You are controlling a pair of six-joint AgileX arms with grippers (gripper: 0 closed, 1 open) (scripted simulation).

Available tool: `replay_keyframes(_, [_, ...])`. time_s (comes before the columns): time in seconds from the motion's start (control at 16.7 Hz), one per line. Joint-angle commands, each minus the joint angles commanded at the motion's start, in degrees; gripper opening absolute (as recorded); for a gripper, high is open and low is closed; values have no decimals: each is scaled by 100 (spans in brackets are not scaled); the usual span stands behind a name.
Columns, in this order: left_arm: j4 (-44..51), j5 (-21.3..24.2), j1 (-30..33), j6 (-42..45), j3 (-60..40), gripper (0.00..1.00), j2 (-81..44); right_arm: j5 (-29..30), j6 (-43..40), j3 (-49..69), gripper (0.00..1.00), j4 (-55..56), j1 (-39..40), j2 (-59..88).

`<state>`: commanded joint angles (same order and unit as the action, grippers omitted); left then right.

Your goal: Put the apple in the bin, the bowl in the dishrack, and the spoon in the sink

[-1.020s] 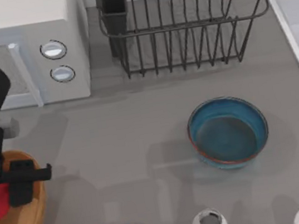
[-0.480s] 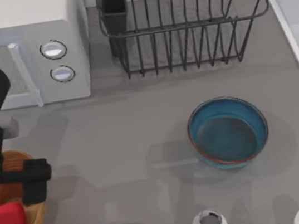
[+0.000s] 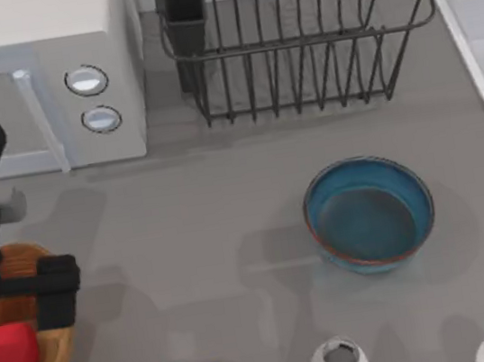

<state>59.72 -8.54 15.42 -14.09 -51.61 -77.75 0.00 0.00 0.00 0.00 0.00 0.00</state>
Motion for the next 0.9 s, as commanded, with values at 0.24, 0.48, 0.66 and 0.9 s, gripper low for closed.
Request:
replay_keyframes(0.24, [-838,123,-209,192,698,100,1106,0,0,0,100,0,0,0])
replay_keyframes(0.48, [-1999,290,-520,469,1741,100,2578,0,0,0,100,0,0,0])
replay_keyframes(0.66, [-2987,431,-783,721,2655,100,3927,0,0,0,100,0,0,0])
replay_keyframes(0.9, [-4361,628,-1136,1058,3861,100,5863,0,0,0,100,0,0,0])
